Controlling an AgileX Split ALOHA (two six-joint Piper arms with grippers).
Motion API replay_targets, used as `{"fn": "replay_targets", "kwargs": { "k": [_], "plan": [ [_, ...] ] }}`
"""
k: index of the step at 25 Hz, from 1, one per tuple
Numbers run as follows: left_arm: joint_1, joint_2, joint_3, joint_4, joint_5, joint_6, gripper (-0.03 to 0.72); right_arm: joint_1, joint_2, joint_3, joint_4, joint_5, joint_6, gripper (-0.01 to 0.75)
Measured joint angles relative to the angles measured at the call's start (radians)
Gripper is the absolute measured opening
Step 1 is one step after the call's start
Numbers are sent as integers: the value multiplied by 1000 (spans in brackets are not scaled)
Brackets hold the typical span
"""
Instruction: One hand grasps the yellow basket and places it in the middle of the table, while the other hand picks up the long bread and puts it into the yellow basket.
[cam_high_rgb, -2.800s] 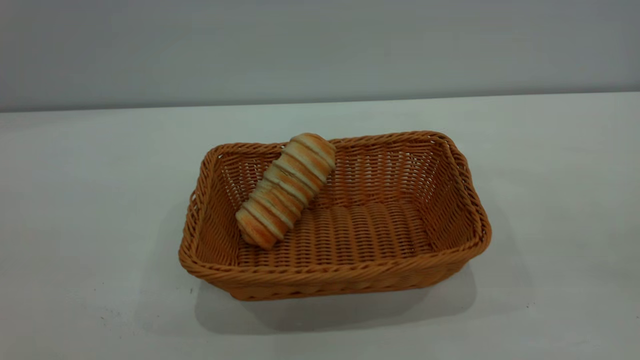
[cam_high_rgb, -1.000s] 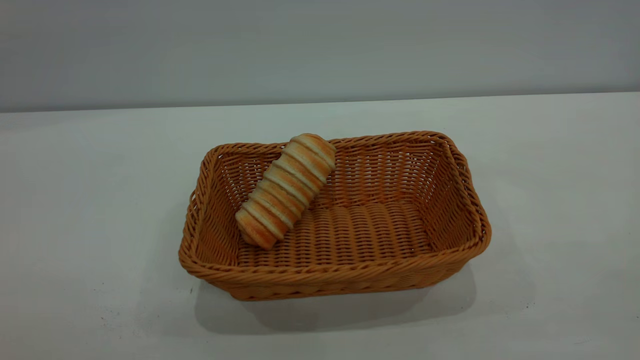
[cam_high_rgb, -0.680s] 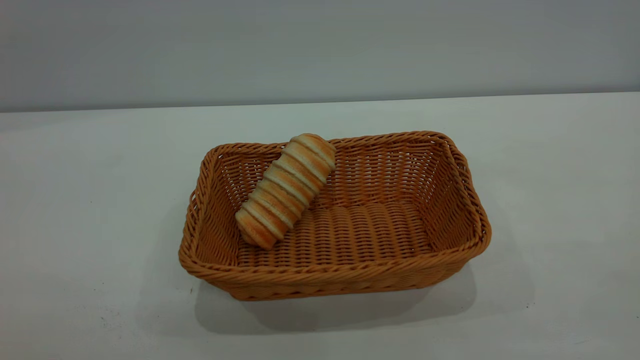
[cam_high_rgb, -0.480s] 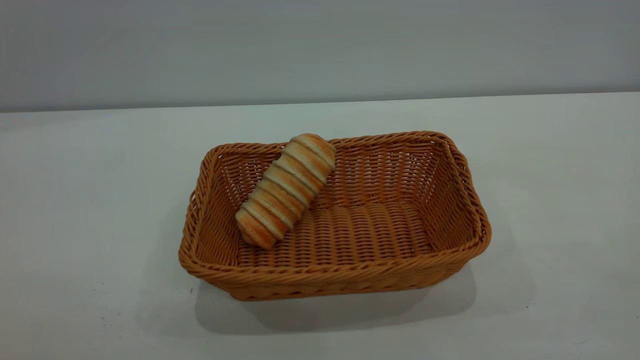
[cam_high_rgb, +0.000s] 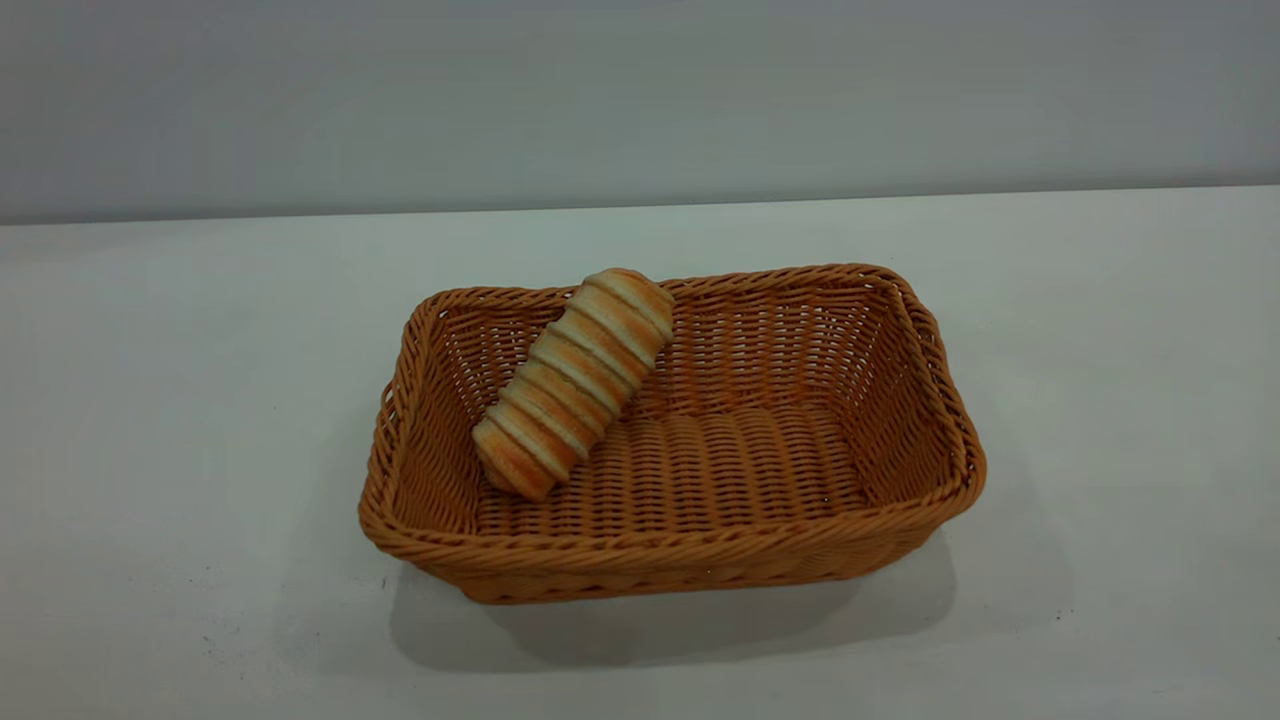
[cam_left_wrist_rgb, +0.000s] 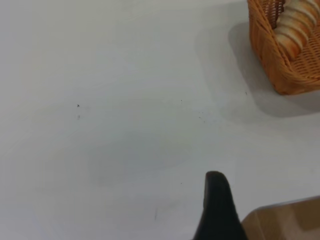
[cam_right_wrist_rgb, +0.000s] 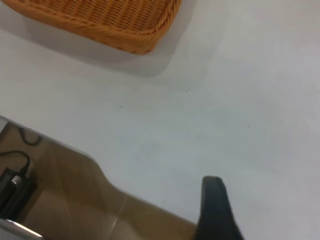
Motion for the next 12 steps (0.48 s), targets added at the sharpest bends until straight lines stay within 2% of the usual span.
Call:
{"fn": "replay_targets", "kwargs": {
  "k": [3, 7, 9, 12],
  "plan": [
    [42, 0, 0, 0, -1, 0, 557, -79, -27, 0, 0, 1, 0, 559],
    [164, 0, 0, 0, -1, 1, 557, -203, -136, 0, 0, 3, 0, 559],
    [224, 0, 0, 0, -1, 1, 557, -241, -155, 0, -1, 10, 0, 559],
    [272, 0, 0, 0, -1, 1, 557, -283, -156, 0, -1, 14, 0, 559]
  ]
}}
